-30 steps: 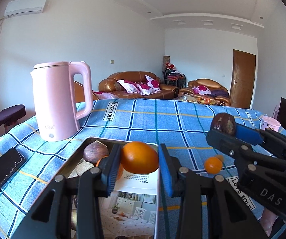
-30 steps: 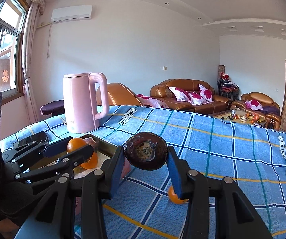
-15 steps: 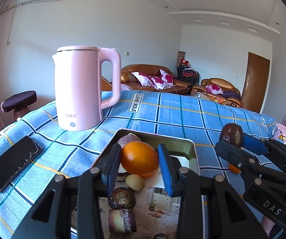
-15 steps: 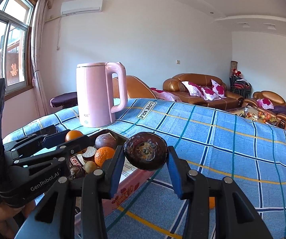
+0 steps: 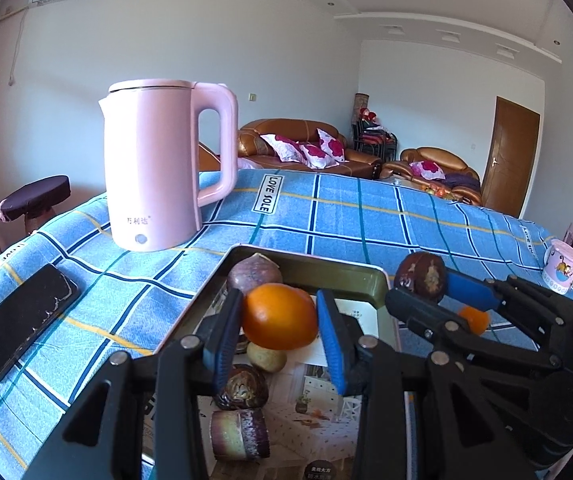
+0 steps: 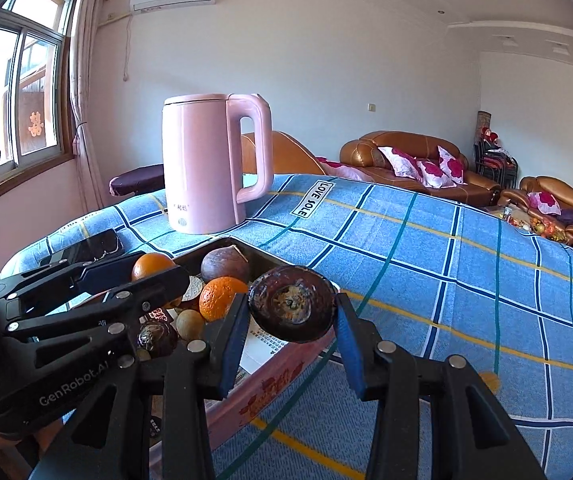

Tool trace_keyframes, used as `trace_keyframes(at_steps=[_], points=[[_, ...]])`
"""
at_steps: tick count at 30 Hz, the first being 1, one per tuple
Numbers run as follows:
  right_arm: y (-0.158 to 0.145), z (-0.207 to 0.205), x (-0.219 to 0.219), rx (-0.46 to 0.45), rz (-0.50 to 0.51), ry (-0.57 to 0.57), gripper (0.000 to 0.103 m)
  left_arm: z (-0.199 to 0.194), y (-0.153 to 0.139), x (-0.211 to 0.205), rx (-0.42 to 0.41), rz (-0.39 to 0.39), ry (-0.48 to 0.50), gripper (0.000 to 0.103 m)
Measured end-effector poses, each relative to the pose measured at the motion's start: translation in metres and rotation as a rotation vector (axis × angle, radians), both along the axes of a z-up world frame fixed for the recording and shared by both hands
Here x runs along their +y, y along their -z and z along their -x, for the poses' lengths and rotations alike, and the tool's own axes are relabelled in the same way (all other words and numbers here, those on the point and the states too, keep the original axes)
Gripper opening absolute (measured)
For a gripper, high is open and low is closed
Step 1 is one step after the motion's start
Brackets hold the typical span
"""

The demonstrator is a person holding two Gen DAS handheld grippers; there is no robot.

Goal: Organize fruits
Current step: 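Hold the orange and the brown fruit above the pink tin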

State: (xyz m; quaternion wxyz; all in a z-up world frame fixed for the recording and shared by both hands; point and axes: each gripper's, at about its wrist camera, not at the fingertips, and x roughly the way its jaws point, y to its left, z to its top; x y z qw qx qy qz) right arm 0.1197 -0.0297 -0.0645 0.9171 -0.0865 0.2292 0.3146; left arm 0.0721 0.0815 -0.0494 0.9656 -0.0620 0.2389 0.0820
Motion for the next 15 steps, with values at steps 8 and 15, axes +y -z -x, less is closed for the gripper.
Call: trace_keyframes(at_steps=[8,15], points=[[0.004,-0.011,0.007,0.045,0.012,-0.044,0.045,-0.003,0.003,0.008,0.033,0.024,0.007,0.039],[0.009,-0.021,0.010,0.106,0.003,-0.085,0.045,-0.006,0.006,0.010,0.063,0.044,0.015,0.039]])
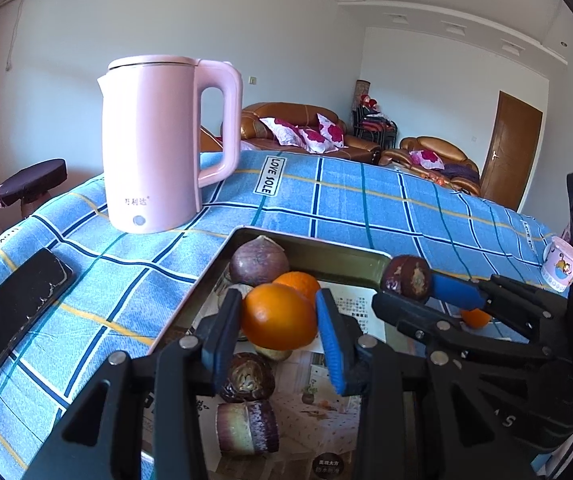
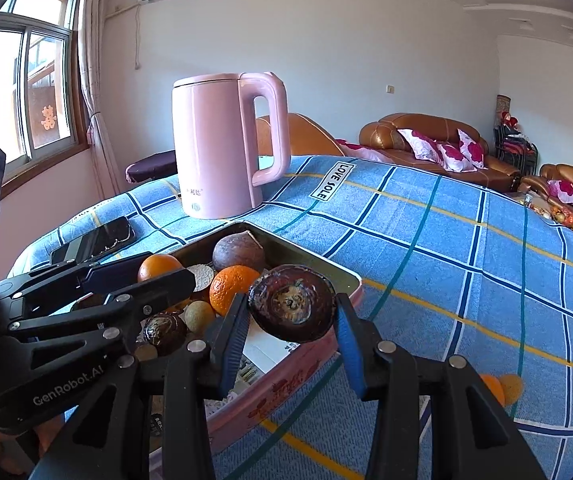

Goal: Organize fruits
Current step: 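Hold the orange and the brown fruit above the pink tin, then open the left tool to drop the orange while the right tool drops the brown fruit into the tin, then move both open tools from the tin to the orange and tan fruit on the cloth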

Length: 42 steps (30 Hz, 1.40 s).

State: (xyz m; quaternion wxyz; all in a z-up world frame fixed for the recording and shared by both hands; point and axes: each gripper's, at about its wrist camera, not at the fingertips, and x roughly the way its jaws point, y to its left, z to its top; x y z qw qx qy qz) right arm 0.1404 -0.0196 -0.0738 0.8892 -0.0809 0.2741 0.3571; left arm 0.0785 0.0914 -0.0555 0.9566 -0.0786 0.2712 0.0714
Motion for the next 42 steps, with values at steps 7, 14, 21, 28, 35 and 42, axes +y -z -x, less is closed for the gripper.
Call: trace_keyframes(at_steps=[7,14,21,28,35,42], points=[[0.005,-0.004,0.002,0.043,0.000,-0.020,0.045,-0.001,0.001,0.001,0.014,0.008,0.002,0.039],[0.005,-0.004,0.001,0.042,-0.001,-0.009,0.049,-0.002,0.000,0.001,0.010,0.005,0.000,0.041],[0.001,-0.001,-0.010,0.010,-0.021,0.034,0.057,0.002,-0.001,0.001,-0.002,-0.019,-0.020,0.062],[-0.007,0.003,-0.037,-0.022,-0.065,0.106,0.065,0.010,-0.007,-0.007,-0.046,-0.042,-0.015,0.098],[-0.016,0.005,-0.074,-0.038,-0.062,0.191,0.066,0.010,-0.017,-0.022,-0.068,-0.056,0.001,0.098],[-0.022,-0.003,-0.134,-0.059,-0.022,0.370,0.066,0.005,-0.027,-0.061,-0.092,-0.091,0.071,0.098]])
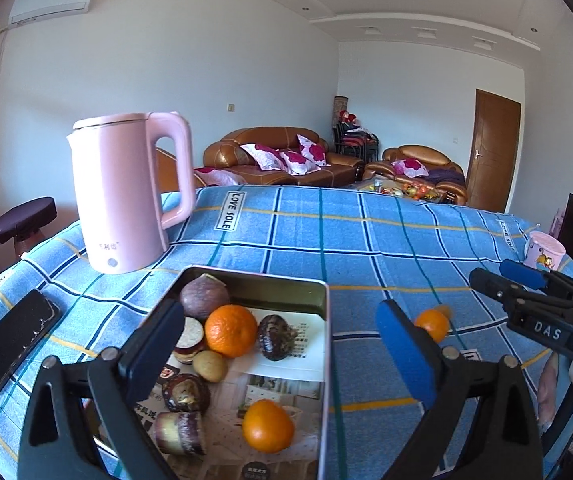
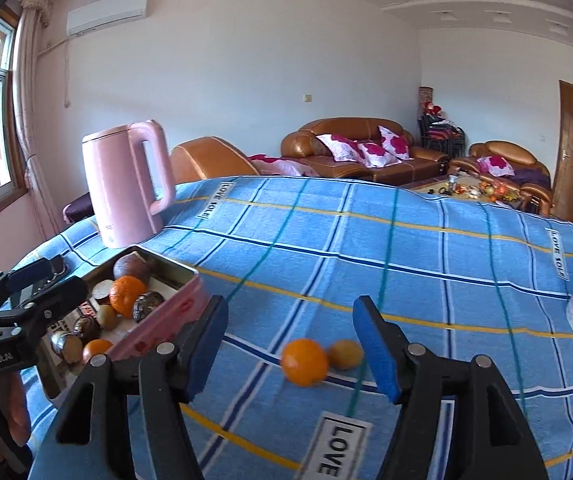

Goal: Organize fruits
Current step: 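Move both open tools from the tin to the orange and tan fruit on the cloth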

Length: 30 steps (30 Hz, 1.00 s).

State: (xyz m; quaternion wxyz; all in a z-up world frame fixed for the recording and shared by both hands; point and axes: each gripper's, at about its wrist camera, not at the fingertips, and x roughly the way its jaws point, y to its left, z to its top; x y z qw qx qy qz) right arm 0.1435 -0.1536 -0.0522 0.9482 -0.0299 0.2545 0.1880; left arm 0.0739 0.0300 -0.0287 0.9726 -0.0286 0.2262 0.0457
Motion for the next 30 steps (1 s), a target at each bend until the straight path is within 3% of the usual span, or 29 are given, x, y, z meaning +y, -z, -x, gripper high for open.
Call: trace_keyframes(at_steps=[6,14,19,22,25,30], points=[[0.006,-0.011,-0.044,0.032,-0.025,0.156,0.066,-0.018,0.003,-0.058,0.020,-0.099,0.082,0.099],[0.015,-0.012,-0.070,0.039,-0.025,0.265,0.067,-0.058,0.029,-0.127,0.144,-0.180,0.199,0.098],[0.015,-0.015,-0.083,0.053,-0.065,0.293,0.067,-0.078,0.033,-0.132,0.191,-0.167,0.214,0.096],[0.014,-0.015,-0.081,0.056,-0.065,0.296,0.067,-0.092,0.039,-0.124,0.248,-0.105,0.229,0.084],[0.015,-0.016,-0.078,0.057,-0.052,0.296,0.076,-0.098,0.044,-0.116,0.284,-0.049,0.239,0.075],[0.016,-0.018,-0.075,0.059,-0.034,0.299,0.079,-0.106,0.048,-0.114,0.302,-0.005,0.257,0.074]])
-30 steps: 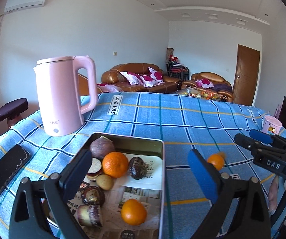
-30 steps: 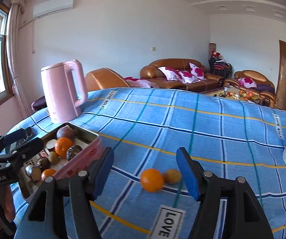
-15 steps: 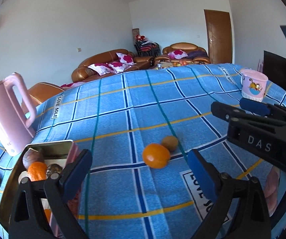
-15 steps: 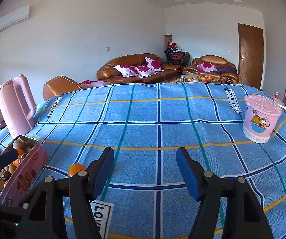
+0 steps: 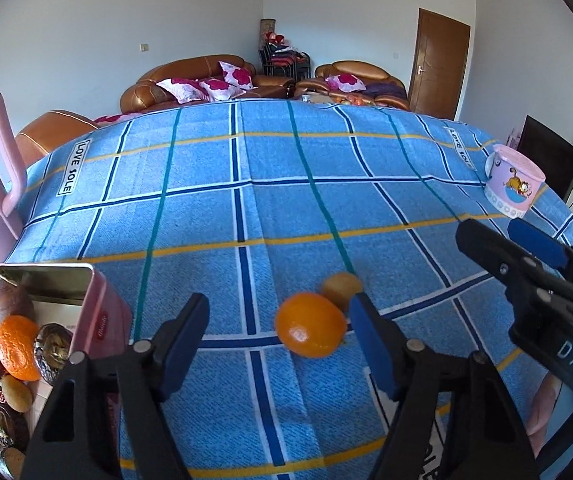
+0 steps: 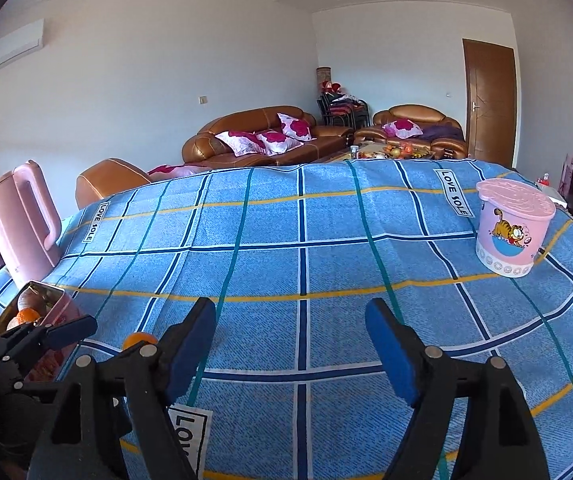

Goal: Organize fruits
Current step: 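Move both open tools from the tin to the orange and tan fruit on the cloth, then grasp an orange with the left tool while the right tool grasps a small tan fruit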

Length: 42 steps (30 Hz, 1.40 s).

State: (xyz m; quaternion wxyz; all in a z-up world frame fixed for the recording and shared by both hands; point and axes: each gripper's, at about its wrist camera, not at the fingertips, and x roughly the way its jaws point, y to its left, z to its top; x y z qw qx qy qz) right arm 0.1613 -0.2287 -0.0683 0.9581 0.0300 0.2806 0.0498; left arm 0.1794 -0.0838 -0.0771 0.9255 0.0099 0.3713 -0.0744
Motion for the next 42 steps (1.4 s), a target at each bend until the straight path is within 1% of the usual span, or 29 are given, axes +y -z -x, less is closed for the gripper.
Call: trace_keyframes(at_steps=[1,3,6,7,10,13,16,19,21,23,25,29,30,32,34,36,40,42], points=[[0.000,-0.001,0.000,0.005,0.002,0.000,0.079,-0.001,0.001,0.000,0.005,0.005,0.006,0.072],[0.001,-0.003,0.001,0.014,0.006,0.003,0.079,-0.004,0.003,-0.001,0.023,0.015,0.020,0.063],[0.001,-0.004,0.001,0.018,0.010,0.006,0.079,-0.007,0.005,0.002,0.047,0.068,0.050,0.051],[0.001,-0.004,0.002,0.019,0.011,0.006,0.079,-0.006,0.005,0.002,0.048,0.083,0.062,0.039],[0.002,-0.003,0.000,0.016,0.007,0.009,0.079,-0.003,0.004,0.006,0.044,0.095,0.065,0.038],[0.001,-0.002,-0.002,0.009,-0.007,0.008,0.079,0.000,0.003,0.018,0.034,0.129,0.037,0.038],[0.001,-0.002,-0.003,0.009,-0.010,0.009,0.079,0.003,0.002,0.027,0.017,0.139,0.008,0.038],[0.002,-0.004,0.003,0.021,0.009,-0.009,0.079,0.005,0.000,0.034,-0.001,0.136,-0.014,0.038],[0.004,-0.008,0.011,0.043,0.028,-0.054,0.079,0.007,-0.001,0.036,-0.013,0.133,-0.028,0.038],[0.008,-0.013,0.022,0.078,0.047,-0.126,0.079,0.009,-0.002,0.039,-0.027,0.128,-0.043,0.038],[0.013,-0.018,0.031,0.111,0.061,-0.186,0.079,0.010,-0.005,0.040,-0.042,0.110,-0.062,0.038],[0.015,-0.020,0.044,0.116,0.084,-0.247,0.079,0.012,-0.007,0.042,-0.062,0.087,-0.086,0.038],[0.016,-0.021,0.047,0.120,0.087,-0.251,0.078,0.012,-0.007,0.044,-0.067,0.085,-0.096,0.038],[0.020,-0.025,0.054,0.151,0.108,-0.266,0.064,0.012,-0.008,0.048,-0.076,0.086,-0.115,0.038],[0.026,-0.031,0.061,0.192,0.132,-0.282,0.061,0.012,-0.008,0.052,-0.079,0.095,-0.130,0.038],[0.028,-0.033,0.066,0.203,0.140,-0.294,0.058,0.012,-0.008,0.053,-0.081,0.099,-0.136,0.038],[0.030,-0.037,0.071,0.225,0.130,-0.316,0.057,0.013,-0.009,0.051,-0.086,0.086,-0.137,0.038],[0.034,-0.041,0.072,0.256,0.120,-0.325,0.054,0.013,-0.009,0.050,-0.085,0.081,-0.136,0.038]])
